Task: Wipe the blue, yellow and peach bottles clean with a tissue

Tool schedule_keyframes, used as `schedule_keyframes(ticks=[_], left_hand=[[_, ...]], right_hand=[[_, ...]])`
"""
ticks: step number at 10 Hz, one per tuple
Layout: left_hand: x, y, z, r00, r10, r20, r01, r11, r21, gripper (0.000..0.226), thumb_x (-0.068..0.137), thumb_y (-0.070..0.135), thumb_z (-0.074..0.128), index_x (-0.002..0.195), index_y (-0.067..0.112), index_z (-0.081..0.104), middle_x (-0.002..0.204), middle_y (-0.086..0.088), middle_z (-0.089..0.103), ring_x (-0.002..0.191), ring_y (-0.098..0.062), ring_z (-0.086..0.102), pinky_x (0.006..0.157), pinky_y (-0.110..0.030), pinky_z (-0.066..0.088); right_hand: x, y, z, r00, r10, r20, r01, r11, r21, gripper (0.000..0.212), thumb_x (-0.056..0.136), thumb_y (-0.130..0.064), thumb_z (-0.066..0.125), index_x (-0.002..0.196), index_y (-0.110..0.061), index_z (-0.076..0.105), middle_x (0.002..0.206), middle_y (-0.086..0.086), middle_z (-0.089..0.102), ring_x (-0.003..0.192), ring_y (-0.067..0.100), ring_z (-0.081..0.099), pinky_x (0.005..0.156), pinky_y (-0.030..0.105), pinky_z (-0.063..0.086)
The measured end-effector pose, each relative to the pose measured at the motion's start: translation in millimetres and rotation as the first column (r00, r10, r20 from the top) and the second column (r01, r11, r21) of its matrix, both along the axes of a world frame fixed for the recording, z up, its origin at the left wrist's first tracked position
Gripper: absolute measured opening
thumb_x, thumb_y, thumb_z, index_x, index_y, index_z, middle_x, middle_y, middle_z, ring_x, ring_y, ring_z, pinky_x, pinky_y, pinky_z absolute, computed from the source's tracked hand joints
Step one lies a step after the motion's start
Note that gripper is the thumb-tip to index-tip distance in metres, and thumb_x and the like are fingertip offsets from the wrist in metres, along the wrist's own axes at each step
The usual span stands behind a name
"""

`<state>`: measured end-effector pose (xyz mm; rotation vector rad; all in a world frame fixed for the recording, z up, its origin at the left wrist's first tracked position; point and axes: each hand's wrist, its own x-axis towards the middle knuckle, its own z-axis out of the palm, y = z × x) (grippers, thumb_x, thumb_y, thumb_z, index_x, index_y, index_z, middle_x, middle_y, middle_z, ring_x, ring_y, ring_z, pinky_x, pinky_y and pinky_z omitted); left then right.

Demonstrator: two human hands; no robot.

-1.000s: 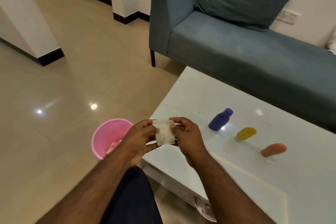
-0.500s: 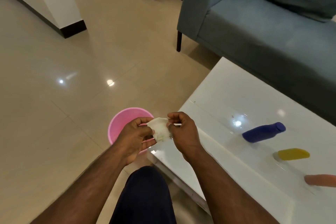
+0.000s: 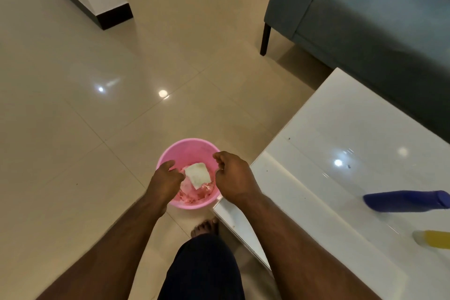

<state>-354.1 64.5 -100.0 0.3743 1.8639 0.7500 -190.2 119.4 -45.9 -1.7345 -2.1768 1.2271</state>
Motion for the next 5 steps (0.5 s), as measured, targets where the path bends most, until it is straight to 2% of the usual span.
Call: schedule_keyframes(ticks=[1,2,3,4,5], left_hand=[[0,-5,-2,0.949,-0.192,-0.250,0.189,0.981,-0.037,0.059,0.099,0.014,0.052,0.155,0.016,0.033,0.154,-0.014,0.045,0.129,-0.035,0.053,0.104,-0.044,0.047],[9,-14,-2,0.867,-0.307,-0.392,0.337,0.942,0.007,0.063,0.102,0.019,0.051,0.159,0.015,0.023,0.160,-0.013,0.037,0.139,-0.035,0.044,0.109,-0.046,0.042],[16,-18,-1,0.812,-0.350,-0.467,0.422,0.905,0.056,0.068,0.100,0.020,0.053,0.159,0.013,0.020,0.163,-0.013,0.029,0.147,-0.034,0.034,0.115,-0.051,0.038],[32,-16,8,0.654,-0.420,-0.629,0.566,0.824,0.038,0.073,0.100,0.030,0.051,0.160,0.011,0.014,0.168,-0.013,0.017,0.154,-0.034,0.015,0.121,-0.054,0.025],[43,-14,19,0.531,-0.471,-0.704,0.676,0.736,0.018,0.075,0.098,0.038,0.043,0.160,0.011,0.010,0.169,-0.011,0.012,0.155,-0.033,0.010,0.122,-0.056,0.021]], right_hand=[[0,0,0,0.999,0.034,0.036,-0.035,0.999,0.031,0.049,0.088,-0.002,0.049,0.136,-0.016,0.049,0.134,0.004,0.055,0.116,0.022,0.056,0.093,0.036,0.051],[6,-3,3,0.995,0.057,0.076,-0.066,0.991,0.116,0.045,0.090,-0.011,0.052,0.134,-0.019,0.050,0.131,0.002,0.055,0.113,0.020,0.058,0.090,0.034,0.051],[11,-8,8,0.985,0.104,0.134,-0.130,0.971,0.202,0.042,0.090,-0.018,0.055,0.132,-0.018,0.050,0.130,0.003,0.056,0.112,0.020,0.057,0.091,0.033,0.049],[18,-16,12,0.936,0.147,0.319,-0.267,0.888,0.374,0.049,0.086,-0.029,0.063,0.131,-0.014,0.051,0.131,0.007,0.056,0.118,0.023,0.052,0.097,0.036,0.046],[24,-20,19,0.925,0.107,0.364,-0.265,0.870,0.416,0.056,0.084,-0.031,0.065,0.133,-0.011,0.047,0.138,0.012,0.049,0.128,0.030,0.043,0.105,0.043,0.040]])
